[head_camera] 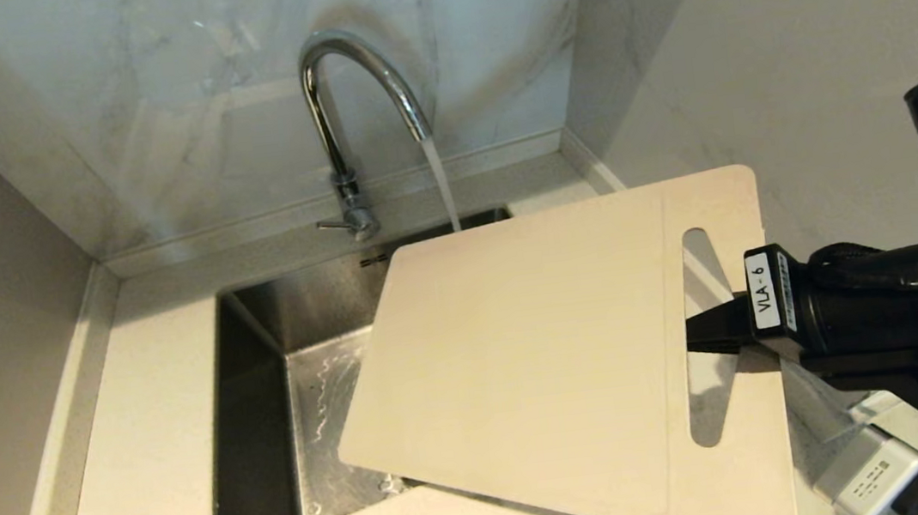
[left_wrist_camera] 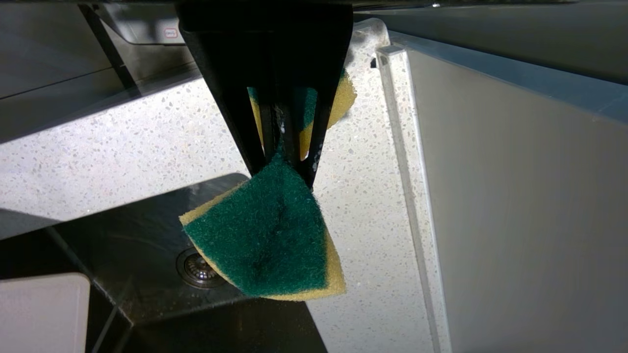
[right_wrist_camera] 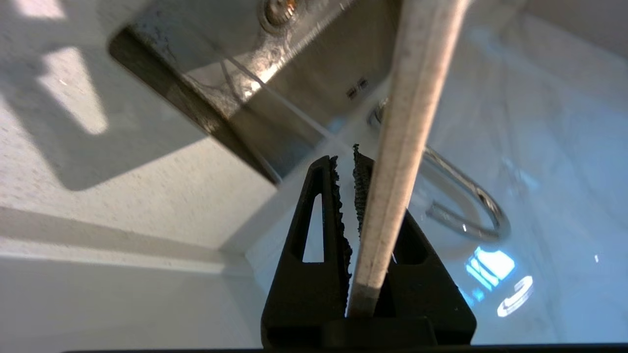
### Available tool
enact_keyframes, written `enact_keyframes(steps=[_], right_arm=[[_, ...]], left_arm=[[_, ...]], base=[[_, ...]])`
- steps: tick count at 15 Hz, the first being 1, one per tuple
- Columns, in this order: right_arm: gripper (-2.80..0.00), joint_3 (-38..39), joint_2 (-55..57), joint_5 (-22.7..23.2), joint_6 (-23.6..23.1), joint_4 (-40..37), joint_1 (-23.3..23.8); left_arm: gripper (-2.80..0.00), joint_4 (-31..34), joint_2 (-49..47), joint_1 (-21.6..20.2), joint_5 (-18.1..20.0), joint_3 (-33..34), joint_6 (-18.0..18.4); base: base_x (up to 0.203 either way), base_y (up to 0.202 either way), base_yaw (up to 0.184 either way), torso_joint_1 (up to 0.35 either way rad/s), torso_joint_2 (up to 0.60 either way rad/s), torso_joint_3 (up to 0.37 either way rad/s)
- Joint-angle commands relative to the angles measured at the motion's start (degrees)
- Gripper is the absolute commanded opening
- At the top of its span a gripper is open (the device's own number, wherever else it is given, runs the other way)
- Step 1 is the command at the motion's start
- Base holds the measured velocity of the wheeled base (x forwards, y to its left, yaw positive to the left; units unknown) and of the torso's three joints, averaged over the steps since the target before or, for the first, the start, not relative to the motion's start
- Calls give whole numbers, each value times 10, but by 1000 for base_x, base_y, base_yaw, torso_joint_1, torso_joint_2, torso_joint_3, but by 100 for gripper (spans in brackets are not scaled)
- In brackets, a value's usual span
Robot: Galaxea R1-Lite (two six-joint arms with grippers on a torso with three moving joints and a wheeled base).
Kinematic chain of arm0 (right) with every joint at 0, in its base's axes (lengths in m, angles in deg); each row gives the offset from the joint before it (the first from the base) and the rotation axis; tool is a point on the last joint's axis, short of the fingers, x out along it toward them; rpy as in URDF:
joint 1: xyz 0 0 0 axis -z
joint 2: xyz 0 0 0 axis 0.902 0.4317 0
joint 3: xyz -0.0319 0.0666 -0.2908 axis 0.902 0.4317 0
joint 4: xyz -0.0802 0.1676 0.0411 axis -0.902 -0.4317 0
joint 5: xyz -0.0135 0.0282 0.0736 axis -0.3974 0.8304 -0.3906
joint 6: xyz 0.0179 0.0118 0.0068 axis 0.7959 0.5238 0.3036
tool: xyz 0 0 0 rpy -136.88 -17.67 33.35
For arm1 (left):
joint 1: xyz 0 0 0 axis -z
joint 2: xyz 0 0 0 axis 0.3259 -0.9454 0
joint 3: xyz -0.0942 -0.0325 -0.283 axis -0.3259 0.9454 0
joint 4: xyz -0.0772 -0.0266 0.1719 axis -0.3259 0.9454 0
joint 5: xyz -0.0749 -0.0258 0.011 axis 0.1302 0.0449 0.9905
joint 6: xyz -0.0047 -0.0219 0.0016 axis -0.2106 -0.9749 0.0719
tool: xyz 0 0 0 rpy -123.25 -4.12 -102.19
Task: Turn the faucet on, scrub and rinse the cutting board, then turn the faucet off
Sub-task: Pick up the cutting board
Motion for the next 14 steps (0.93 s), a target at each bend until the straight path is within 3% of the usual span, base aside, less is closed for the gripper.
enact_keyframes(steps=[1, 8, 14], right_arm=[[-280, -3, 13, 2, -27, -23, -1], [-280, -63, 56, -2, -107, -88, -1], [-280, -128, 119, -3, -109, -133, -1]], left_arm=[[-280, 0, 0, 0, 0, 2, 0], [-280, 0, 0, -1, 0, 2, 1], [-280, 0, 0, -1, 0, 2, 1]], base=[[0, 0, 0, 0, 0, 0], [0, 0, 0, 0, 0, 0], [0, 0, 0, 0, 0, 0]])
